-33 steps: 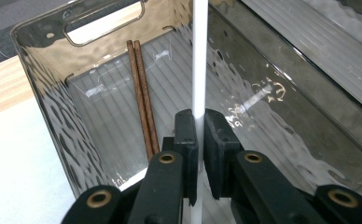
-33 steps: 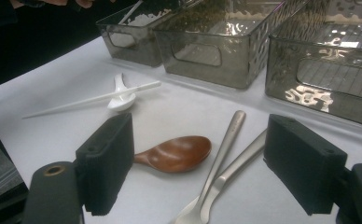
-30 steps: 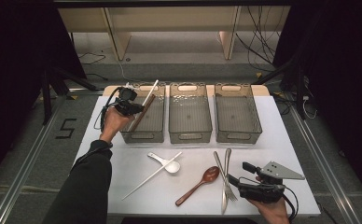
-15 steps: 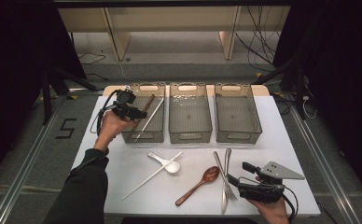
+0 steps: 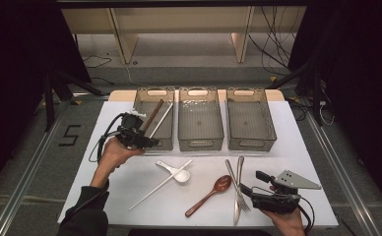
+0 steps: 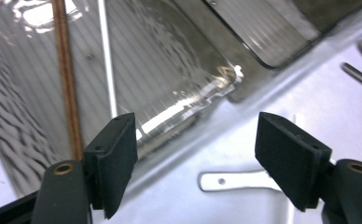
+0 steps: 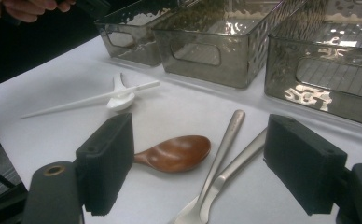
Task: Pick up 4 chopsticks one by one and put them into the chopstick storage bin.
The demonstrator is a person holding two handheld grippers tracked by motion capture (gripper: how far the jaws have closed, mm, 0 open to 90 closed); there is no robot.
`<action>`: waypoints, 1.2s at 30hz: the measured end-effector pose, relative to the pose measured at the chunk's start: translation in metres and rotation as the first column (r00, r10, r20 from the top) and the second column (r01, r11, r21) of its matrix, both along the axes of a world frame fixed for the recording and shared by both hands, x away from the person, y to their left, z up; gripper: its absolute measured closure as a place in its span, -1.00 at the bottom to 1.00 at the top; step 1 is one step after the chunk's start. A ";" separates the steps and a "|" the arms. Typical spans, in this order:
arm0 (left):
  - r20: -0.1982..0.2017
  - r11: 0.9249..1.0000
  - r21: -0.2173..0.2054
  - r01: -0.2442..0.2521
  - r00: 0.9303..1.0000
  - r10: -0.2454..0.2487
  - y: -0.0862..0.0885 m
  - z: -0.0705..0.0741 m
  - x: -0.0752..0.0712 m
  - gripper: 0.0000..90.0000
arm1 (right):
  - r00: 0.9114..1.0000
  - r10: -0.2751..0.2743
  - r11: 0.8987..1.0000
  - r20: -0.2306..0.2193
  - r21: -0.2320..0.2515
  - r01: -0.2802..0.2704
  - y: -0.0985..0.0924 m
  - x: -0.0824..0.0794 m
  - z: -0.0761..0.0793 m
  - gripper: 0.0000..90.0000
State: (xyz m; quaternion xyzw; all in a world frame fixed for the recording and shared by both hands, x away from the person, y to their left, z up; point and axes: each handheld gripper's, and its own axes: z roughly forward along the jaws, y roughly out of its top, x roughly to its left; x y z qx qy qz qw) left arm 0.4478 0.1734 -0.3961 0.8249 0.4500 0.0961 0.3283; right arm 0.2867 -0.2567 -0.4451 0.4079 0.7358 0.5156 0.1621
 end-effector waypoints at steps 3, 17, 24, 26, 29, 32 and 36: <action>-0.013 0.999 0.034 0.011 1.000 -0.010 -0.002 -0.003 -0.005 -0.43 | 1.000 0.003 1.000 0.003 -0.001 -0.003 0.001 0.000 0.000 -0.44; -0.076 0.995 0.080 0.058 0.996 -0.052 -0.014 -0.015 -0.034 -0.55 | 1.000 0.004 1.000 0.004 -0.004 -0.004 0.001 -0.001 0.001 -0.44; -0.099 0.991 0.098 0.093 0.992 -0.083 -0.018 -0.022 -0.043 -0.56 | 1.000 0.007 1.000 0.008 -0.009 -0.007 0.001 -0.001 0.001 -0.44; -0.108 0.990 0.098 0.099 0.990 -0.089 -0.019 -0.024 -0.045 -0.56 | 1.000 0.009 1.000 0.008 -0.010 -0.009 0.002 -0.001 0.001 -0.44; -0.115 0.988 0.114 0.108 0.989 -0.095 -0.022 -0.027 -0.049 -0.55 | 1.000 0.008 1.000 0.008 -0.010 -0.007 0.002 -0.001 0.001 -0.44; -0.120 0.984 0.131 0.121 0.987 -0.105 -0.023 -0.028 -0.051 -0.53 | 1.000 0.007 1.000 0.008 -0.010 -0.007 0.001 -0.001 0.001 -0.44; -0.143 0.974 0.169 0.151 0.981 -0.128 -0.029 -0.034 -0.055 -0.46 | 1.000 0.007 1.000 0.007 -0.009 -0.007 0.001 -0.001 0.001 -0.44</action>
